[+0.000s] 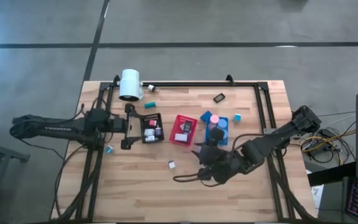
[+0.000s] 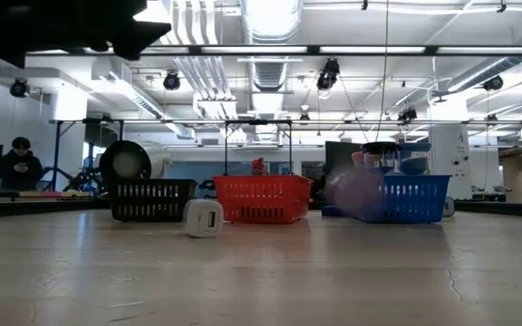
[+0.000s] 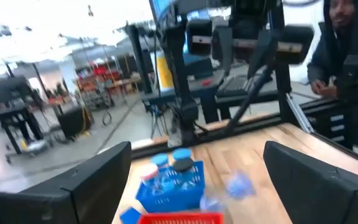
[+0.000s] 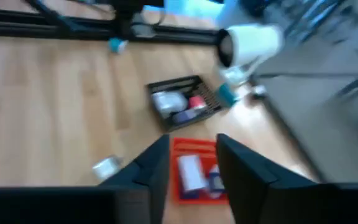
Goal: Pick & Place Office items
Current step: Put the purple hourglass into the blue bin
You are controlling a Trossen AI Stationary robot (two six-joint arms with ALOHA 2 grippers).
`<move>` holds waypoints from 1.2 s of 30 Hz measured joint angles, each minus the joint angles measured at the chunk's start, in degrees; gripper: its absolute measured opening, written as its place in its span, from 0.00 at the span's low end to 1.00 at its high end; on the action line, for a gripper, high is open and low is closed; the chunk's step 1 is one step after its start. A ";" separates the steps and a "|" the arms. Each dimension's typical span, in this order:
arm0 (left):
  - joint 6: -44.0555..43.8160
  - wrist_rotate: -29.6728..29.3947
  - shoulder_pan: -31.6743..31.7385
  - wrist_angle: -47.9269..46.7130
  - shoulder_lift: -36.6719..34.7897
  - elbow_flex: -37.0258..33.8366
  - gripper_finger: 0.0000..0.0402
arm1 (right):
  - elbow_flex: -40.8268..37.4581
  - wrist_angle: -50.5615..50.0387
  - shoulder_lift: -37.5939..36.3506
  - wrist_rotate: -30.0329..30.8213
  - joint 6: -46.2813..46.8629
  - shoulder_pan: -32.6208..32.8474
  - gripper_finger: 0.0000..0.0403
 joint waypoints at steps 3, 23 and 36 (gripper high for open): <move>-1.98 0.09 -0.30 -0.10 2.25 0.32 0.93 | 0.02 -1.29 -0.12 -7.87 3.69 -1.11 0.17; -9.00 1.58 -0.50 -1.92 6.00 0.06 0.92 | -0.39 -18.86 7.92 -27.87 36.79 5.84 0.03; -6.16 1.56 -0.50 -1.83 5.98 0.17 0.92 | -0.62 -19.33 13.03 -31.41 62.69 6.72 0.43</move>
